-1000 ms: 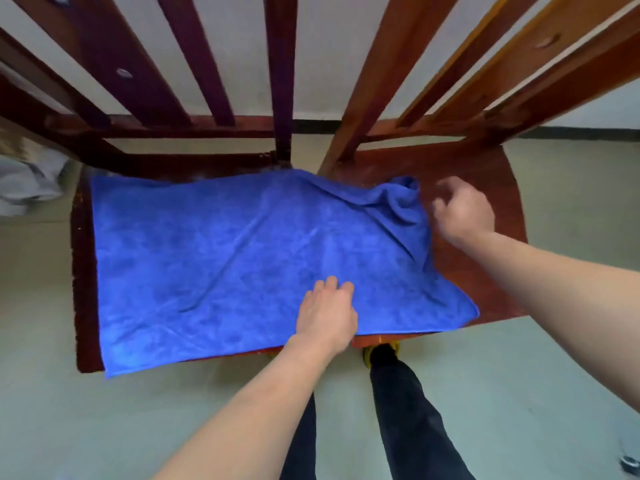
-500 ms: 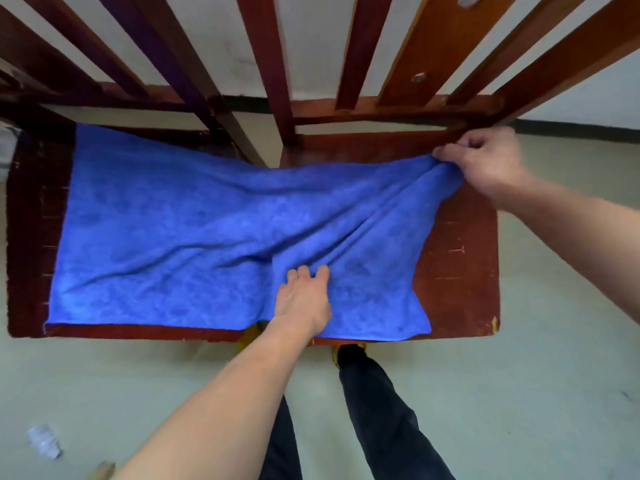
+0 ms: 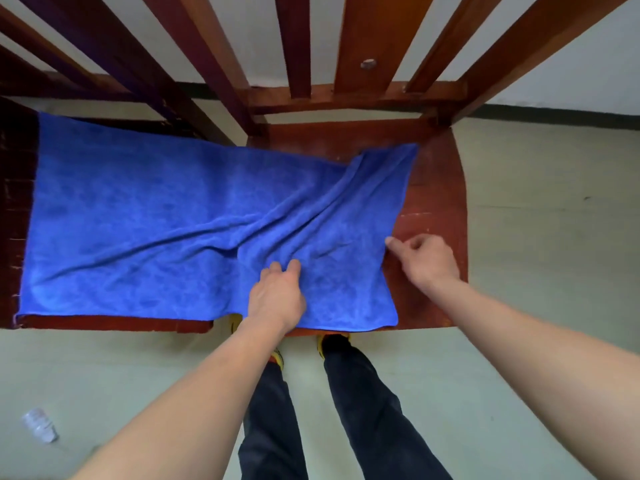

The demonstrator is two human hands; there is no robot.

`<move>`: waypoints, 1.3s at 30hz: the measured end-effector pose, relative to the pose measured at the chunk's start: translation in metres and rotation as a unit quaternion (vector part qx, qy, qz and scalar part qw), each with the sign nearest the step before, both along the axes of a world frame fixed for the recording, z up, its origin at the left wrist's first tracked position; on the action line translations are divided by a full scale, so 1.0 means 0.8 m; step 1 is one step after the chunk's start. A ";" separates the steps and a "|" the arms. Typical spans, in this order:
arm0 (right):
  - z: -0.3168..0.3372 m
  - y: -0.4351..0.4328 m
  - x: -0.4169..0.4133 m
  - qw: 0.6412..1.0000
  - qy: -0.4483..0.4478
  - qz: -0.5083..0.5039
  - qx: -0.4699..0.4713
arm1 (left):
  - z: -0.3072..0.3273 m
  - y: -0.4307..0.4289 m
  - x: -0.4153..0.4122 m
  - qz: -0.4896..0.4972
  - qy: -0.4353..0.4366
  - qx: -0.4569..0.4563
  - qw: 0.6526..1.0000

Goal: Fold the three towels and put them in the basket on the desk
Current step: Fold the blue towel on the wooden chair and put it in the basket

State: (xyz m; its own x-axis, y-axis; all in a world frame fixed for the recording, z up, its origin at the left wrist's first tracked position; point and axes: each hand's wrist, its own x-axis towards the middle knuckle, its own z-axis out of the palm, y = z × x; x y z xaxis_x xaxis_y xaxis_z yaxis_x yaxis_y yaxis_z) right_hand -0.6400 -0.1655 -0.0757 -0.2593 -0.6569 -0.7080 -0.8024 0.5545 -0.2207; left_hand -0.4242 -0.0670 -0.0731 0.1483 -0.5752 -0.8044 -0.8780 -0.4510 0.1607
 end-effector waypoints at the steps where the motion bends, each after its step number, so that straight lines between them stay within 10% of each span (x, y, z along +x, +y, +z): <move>1: 0.002 0.028 0.000 0.999 0.002 0.021 0.047 | 0.001 0.002 -0.003 0.013 0.007 0.002 1.000; 10: -0.007 0.071 -0.046 0.988 -0.117 -0.104 -0.001 | 0.005 0.000 -0.005 -0.009 0.027 0.031 0.999; 15: 0.017 0.088 -0.098 0.996 0.054 0.017 0.061 | 0.009 -0.006 -0.017 -0.029 0.098 0.060 0.993; 23: 0.027 -0.020 -0.012 0.959 0.014 0.240 -0.152 | 0.016 -0.145 0.025 0.001 0.008 -0.272 0.962; 30: -0.006 -0.064 0.010 0.901 0.073 0.426 -0.036 | -0.023 -0.226 0.048 -0.015 -0.038 -0.144 0.989; 36: -0.013 -0.094 -0.013 0.890 0.060 0.452 -0.034 | -0.040 -0.238 0.055 0.243 -0.013 -0.253 0.936; 39: -0.004 -0.092 -0.009 0.902 0.069 0.426 -0.031 | -0.024 -0.222 0.051 0.218 0.007 -0.266 0.939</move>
State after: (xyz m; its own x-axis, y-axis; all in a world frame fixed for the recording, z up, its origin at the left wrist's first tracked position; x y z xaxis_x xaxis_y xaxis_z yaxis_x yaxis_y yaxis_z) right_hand -0.6473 -0.2390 -0.0790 0.2753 -0.6968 -0.6623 -0.9536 -0.2854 -0.0961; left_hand -0.3837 -0.2446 -0.0923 0.4540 -0.7836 -0.4241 -0.6249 -0.6193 0.4754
